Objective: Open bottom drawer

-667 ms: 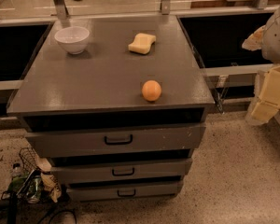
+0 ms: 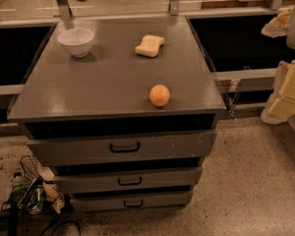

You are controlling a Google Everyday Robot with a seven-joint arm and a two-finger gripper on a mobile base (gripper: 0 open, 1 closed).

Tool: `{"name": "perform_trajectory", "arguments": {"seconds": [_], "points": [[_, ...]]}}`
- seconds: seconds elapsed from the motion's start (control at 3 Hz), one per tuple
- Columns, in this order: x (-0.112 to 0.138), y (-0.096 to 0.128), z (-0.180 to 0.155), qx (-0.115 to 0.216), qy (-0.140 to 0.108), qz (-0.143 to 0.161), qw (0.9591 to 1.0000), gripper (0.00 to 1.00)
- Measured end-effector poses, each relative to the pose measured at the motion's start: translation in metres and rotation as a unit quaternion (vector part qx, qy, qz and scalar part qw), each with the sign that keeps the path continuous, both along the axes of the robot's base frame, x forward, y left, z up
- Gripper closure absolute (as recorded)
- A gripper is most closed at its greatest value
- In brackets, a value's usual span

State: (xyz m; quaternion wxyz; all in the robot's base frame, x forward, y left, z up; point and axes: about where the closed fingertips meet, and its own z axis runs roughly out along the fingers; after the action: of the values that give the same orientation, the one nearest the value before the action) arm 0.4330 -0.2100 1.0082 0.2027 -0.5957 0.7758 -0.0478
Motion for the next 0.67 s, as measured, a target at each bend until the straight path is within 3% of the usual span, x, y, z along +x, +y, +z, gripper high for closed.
{"name": "perform_trajectory", "arguments": {"seconds": [0.67], "points": [[0.0052, -0.0021, -0.0056, 0.015, 0.001, -0.001, 0.9999, 0.0]]}}
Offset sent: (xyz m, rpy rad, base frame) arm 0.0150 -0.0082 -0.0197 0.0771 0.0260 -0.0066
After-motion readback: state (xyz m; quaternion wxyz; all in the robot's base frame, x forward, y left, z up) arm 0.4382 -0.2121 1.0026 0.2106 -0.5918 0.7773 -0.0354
